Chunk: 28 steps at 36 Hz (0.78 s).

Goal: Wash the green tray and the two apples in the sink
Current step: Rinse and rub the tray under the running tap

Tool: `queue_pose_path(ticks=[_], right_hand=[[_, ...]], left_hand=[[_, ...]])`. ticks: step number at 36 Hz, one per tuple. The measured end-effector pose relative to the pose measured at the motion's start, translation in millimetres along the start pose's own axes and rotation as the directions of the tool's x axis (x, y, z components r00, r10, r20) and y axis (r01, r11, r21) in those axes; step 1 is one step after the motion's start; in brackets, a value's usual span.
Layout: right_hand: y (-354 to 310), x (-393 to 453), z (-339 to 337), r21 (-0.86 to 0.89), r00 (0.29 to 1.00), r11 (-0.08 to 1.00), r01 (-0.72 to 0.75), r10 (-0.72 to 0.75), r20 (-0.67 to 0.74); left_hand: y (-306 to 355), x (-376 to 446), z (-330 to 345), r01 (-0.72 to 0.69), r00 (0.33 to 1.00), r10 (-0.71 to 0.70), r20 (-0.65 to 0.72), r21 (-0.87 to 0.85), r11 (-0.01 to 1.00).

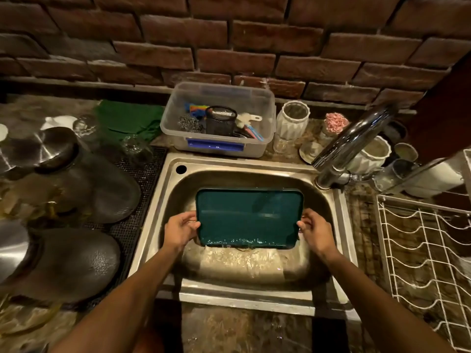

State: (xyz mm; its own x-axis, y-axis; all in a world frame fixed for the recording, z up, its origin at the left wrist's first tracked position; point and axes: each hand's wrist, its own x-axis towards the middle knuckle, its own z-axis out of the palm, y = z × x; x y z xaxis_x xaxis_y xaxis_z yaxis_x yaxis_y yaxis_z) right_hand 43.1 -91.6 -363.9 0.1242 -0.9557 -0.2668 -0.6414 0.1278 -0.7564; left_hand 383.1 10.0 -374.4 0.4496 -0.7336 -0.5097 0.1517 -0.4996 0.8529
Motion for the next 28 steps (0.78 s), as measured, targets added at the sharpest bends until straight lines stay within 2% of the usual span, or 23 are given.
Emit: queue_pose_path(ticks=[6, 11, 18, 28], right_hand=[[-22.0, -4.7, -9.8, -0.038, 1.0, 0.999, 0.02, -0.02, -0.018], [-36.3, -10.2, -20.6, -0.034, 1.0, 0.999, 0.0, 0.001, 0.003], [-49.7, -15.5, -38.1, 0.076, 0.988, 0.987, -0.141, 0.135, 0.077], [-72.6, -54.1, -74.6, 0.105, 0.954, 0.953, -0.284, 0.269, 0.136]], left_hand=[[21.6, -13.8, -5.8, -0.052, 0.997, 0.053, 0.058, -0.026, 0.998], [36.0, -22.9, -11.6, -0.046, 0.998, 0.046, 0.043, -0.002, 0.999], [57.8, -44.9, -16.7, 0.048, 0.996, -0.05, 0.076, 0.02, 0.999], [86.6, -90.2, -27.4, 0.09, 0.979, -0.115, 0.167, 0.15, 0.985]])
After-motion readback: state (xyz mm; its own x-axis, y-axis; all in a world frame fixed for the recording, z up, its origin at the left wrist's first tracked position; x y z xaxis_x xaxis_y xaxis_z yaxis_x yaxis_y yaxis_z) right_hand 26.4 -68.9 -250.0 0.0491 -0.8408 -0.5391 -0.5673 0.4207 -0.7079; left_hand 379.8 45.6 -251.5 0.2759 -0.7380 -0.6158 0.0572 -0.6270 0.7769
